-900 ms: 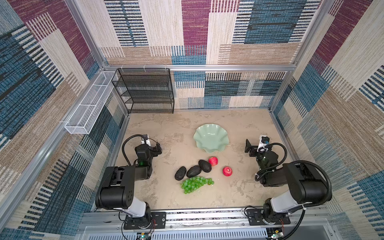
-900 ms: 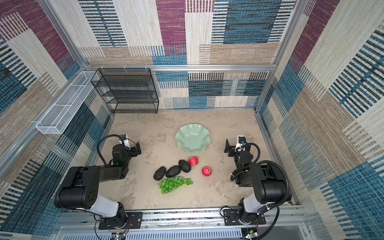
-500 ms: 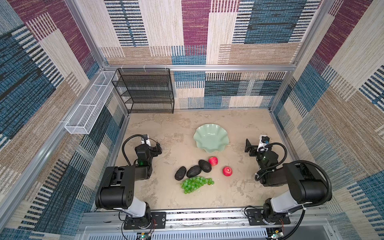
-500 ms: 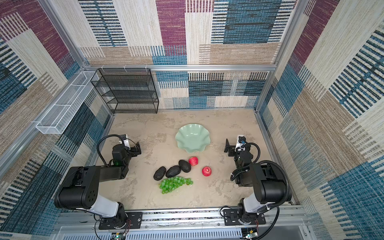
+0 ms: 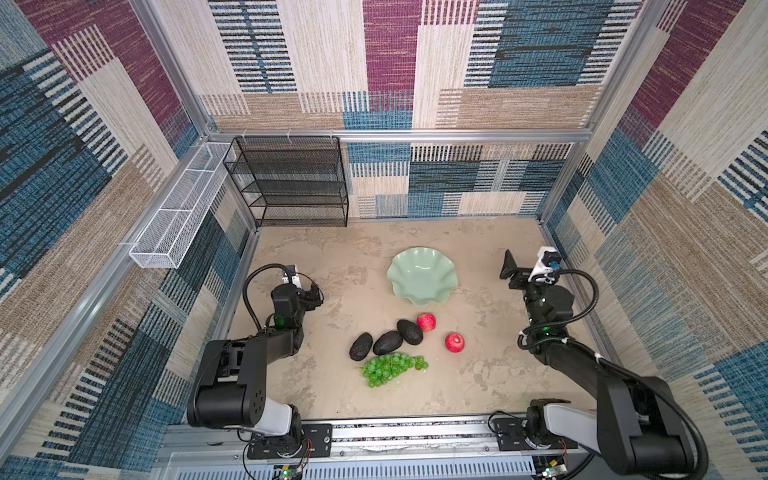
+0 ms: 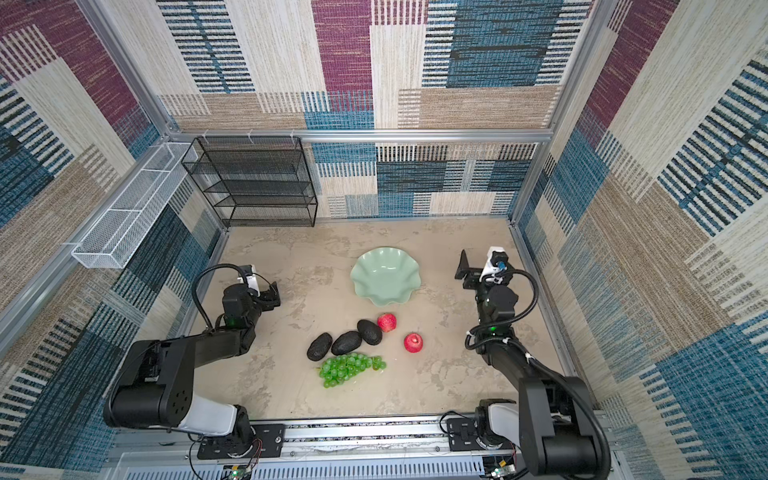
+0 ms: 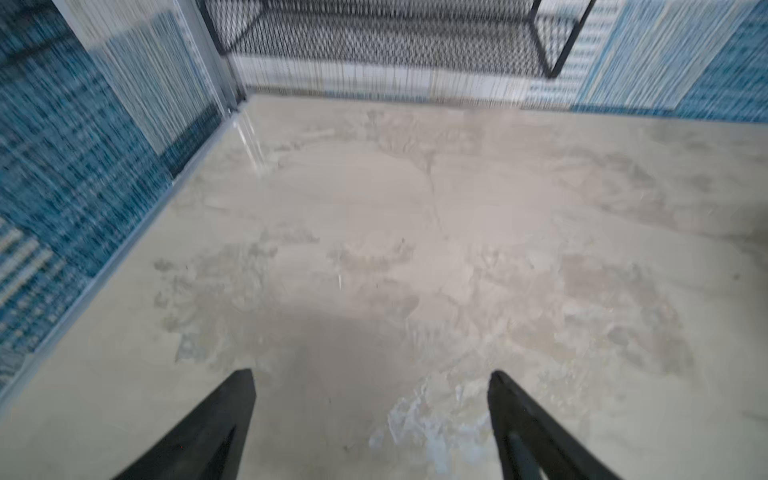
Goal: Place and organize the fake fruits in the fruit bowl
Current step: 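Move both grippers forward toward the fruit near the green bowl, then drop the small red apple in the bowl with right gripper while left grasps avocado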
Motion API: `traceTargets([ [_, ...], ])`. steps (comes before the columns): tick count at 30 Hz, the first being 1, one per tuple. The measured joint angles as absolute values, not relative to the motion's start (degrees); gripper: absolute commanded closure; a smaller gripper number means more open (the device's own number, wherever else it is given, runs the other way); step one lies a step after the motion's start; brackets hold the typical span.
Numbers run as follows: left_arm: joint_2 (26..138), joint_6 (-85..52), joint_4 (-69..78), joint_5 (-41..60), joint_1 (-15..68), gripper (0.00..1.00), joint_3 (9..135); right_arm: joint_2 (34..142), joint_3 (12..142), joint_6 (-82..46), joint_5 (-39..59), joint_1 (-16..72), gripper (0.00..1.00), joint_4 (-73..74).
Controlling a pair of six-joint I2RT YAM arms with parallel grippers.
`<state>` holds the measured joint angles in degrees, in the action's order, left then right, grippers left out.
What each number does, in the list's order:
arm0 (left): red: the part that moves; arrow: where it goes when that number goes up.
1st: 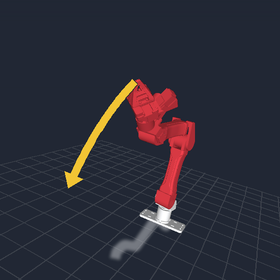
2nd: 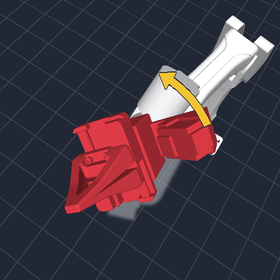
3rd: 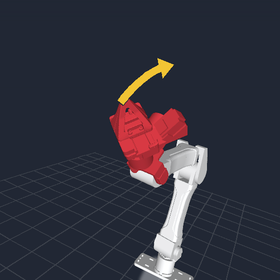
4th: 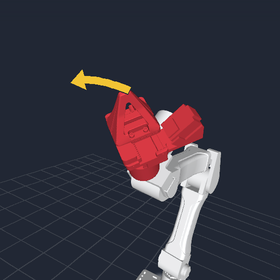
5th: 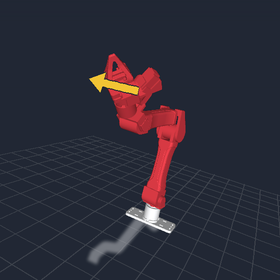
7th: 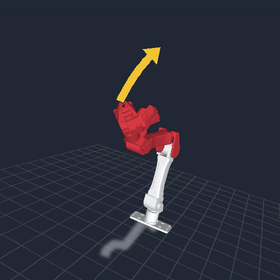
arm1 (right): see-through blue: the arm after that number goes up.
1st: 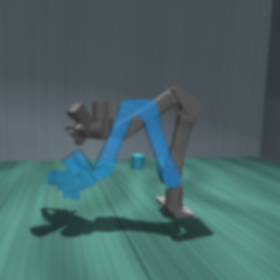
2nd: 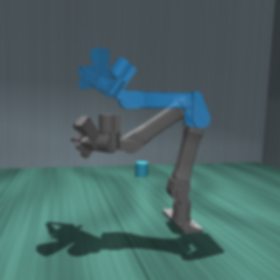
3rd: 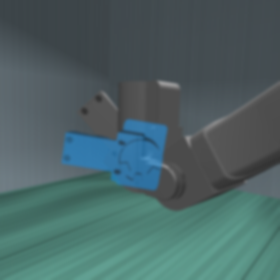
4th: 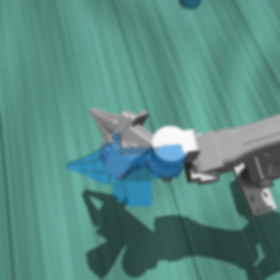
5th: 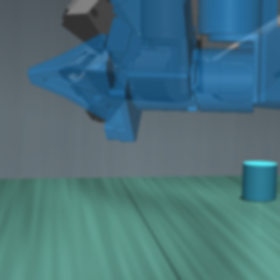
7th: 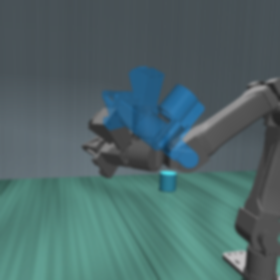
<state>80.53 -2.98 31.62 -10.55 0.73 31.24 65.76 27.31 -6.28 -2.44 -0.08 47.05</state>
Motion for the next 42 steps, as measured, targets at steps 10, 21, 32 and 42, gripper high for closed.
traceTargets([
  [10, 54.94, -25.17, 0.45, -4.19, 1.48, 0.17, 39.53, 64.4, 34.65, -20.8, 4.73, 10.46, 0.01, 9.93],
  [21, 52.16, -27.24, -19.62, 3.79, 4.71, 0.18, 41.52, 67.59, 30.41, -31.4, -5.17, 34.68, 0.05, -13.13],
  [32, 55.35, -26.98, -22.09, 4.8, 8.03, 0.19, 42.54, 74.02, 27.92, -38.22, -9.08, 38.68, 0.31, -10.28],
  [42, 56.62, -26.98, -22.48, 4.86, 8.62, 0.19, 42.26, 68.4, 38.76, -36.64, -13.47, 39.13, 0.44, -15.77],
])
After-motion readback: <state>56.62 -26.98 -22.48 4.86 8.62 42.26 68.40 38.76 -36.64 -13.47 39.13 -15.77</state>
